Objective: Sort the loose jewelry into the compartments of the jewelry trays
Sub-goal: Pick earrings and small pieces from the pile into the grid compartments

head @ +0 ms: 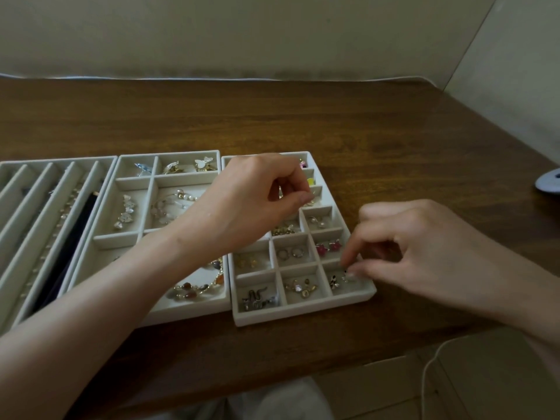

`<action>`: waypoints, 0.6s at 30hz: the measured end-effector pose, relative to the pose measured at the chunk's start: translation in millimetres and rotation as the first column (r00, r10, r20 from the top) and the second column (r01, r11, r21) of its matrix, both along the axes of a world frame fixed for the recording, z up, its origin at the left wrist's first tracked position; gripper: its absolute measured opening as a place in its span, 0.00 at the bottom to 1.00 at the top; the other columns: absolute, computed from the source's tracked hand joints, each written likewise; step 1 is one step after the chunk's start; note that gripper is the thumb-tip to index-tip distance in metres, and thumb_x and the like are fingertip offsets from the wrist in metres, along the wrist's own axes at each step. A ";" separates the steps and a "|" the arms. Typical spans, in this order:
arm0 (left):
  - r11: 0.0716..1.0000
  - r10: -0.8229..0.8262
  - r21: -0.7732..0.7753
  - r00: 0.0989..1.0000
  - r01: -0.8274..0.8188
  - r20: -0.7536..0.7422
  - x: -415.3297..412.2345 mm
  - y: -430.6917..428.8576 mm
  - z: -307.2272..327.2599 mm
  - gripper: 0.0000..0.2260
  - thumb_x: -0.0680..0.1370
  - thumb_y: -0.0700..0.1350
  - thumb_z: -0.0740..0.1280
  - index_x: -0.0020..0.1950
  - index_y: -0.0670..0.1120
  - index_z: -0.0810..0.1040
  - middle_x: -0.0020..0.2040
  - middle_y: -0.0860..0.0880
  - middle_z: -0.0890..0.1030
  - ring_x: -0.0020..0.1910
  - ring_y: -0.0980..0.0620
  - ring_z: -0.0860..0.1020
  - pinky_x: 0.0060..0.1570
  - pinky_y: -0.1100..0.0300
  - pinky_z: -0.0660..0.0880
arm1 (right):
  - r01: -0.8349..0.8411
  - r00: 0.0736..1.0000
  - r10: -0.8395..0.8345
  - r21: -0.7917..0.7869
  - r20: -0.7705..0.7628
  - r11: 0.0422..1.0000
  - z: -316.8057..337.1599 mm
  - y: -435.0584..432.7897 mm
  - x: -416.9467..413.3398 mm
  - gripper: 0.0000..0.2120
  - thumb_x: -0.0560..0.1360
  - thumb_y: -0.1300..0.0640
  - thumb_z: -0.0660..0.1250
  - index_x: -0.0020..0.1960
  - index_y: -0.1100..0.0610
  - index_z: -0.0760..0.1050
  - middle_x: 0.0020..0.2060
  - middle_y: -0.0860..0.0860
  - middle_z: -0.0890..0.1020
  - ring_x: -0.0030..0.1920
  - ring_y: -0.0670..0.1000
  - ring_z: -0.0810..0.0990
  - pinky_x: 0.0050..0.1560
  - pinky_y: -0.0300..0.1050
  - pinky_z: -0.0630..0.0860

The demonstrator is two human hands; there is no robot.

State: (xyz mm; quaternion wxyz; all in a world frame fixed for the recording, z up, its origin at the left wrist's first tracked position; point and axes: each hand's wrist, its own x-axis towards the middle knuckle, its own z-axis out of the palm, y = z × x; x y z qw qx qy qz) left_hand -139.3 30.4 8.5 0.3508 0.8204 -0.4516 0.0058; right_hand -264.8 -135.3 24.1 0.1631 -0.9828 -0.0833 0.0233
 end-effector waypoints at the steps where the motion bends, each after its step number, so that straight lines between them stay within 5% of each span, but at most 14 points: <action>1: 1.000 0.001 0.000 1.000 -0.001 0.001 0.2 -0.1 -0.2 0.03 0.74 0.47 0.67 0.43 0.49 0.80 0.36 0.57 0.77 0.38 0.59 0.74 0.36 0.70 0.70 | -0.005 1.000 0.004 -0.014 -0.009 1.000 -2.1 2.5 0.1 0.09 0.66 0.44 0.66 0.44 0.43 0.80 0.35 0.40 0.73 0.41 0.43 0.75 0.35 0.33 0.67; 18: 1.000 -0.014 0.010 1.000 0.014 0.013 0.4 -0.4 -0.1 0.03 0.74 0.47 0.66 0.43 0.50 0.78 0.37 0.58 0.77 0.38 0.62 0.74 0.36 0.73 0.69 | -0.033 0.997 0.036 -0.056 0.069 0.998 -16.7 13.1 -1.7 0.06 0.67 0.55 0.74 0.43 0.47 0.81 0.38 0.38 0.73 0.33 0.35 0.69 0.36 0.30 0.66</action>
